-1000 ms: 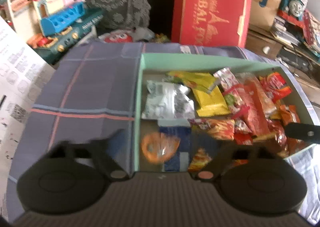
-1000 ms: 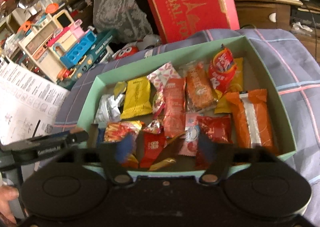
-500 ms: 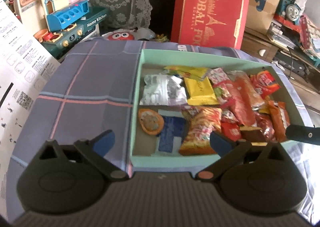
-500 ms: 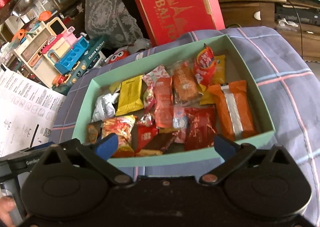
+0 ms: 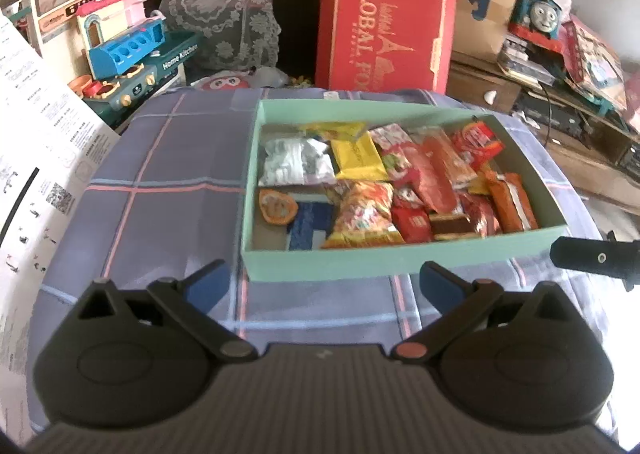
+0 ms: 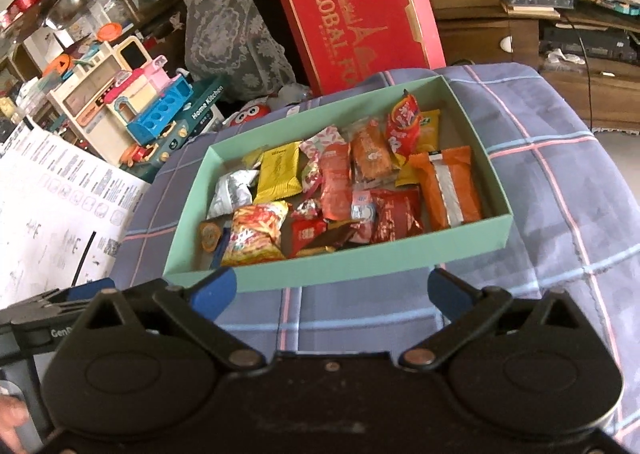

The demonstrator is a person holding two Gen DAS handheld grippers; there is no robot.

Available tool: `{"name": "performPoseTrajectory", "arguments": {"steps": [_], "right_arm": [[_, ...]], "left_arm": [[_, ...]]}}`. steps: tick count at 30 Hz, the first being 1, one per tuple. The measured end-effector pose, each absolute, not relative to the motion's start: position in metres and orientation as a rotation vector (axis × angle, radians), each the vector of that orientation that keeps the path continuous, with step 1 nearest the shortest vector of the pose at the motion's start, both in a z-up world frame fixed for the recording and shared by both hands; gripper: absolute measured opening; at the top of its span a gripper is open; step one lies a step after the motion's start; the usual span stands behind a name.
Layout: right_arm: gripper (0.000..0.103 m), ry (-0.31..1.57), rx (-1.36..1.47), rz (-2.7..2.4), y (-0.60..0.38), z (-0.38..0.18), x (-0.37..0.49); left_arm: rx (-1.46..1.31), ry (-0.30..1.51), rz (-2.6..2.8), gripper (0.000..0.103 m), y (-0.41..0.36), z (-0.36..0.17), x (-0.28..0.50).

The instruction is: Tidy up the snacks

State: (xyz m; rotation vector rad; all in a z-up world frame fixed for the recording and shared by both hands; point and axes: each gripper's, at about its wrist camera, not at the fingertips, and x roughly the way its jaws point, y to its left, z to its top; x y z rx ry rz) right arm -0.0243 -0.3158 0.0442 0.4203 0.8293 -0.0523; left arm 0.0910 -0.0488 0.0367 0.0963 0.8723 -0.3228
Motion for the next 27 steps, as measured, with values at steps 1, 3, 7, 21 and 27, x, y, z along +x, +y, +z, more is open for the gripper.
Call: {"name": "performPoseTrajectory", "arguments": {"steps": [1, 3, 7, 21, 27], "right_arm": [[0.103, 0.830, 0.413, -0.054, -0.315, 0.045, -0.029], [0.103, 0.834, 0.400, -0.054, -0.314, 0.046, -0.037], [0.103, 0.853, 0.373, -0.056, -0.313, 0.043, -0.052], [0.103, 0.935, 0.338, -0.110, -0.307, 0.013, -0.084], [0.103, 0.958, 0.342, -0.129, -0.307, 0.004, -0.088]], "left_arm": [[0.102, 0.872, -0.327, 0.103, -0.049, 0.037, 0.086], [0.110, 0.874, -0.329, 0.103, -0.049, 0.037, 0.078], [0.118, 0.877, -0.325, 0.103, -0.047, 0.033, 0.063], [0.096, 0.944, -0.255, 0.103, -0.023, 0.001, 0.044], [0.090, 0.969, -0.247, 0.103, -0.020, -0.009, 0.043]]}}
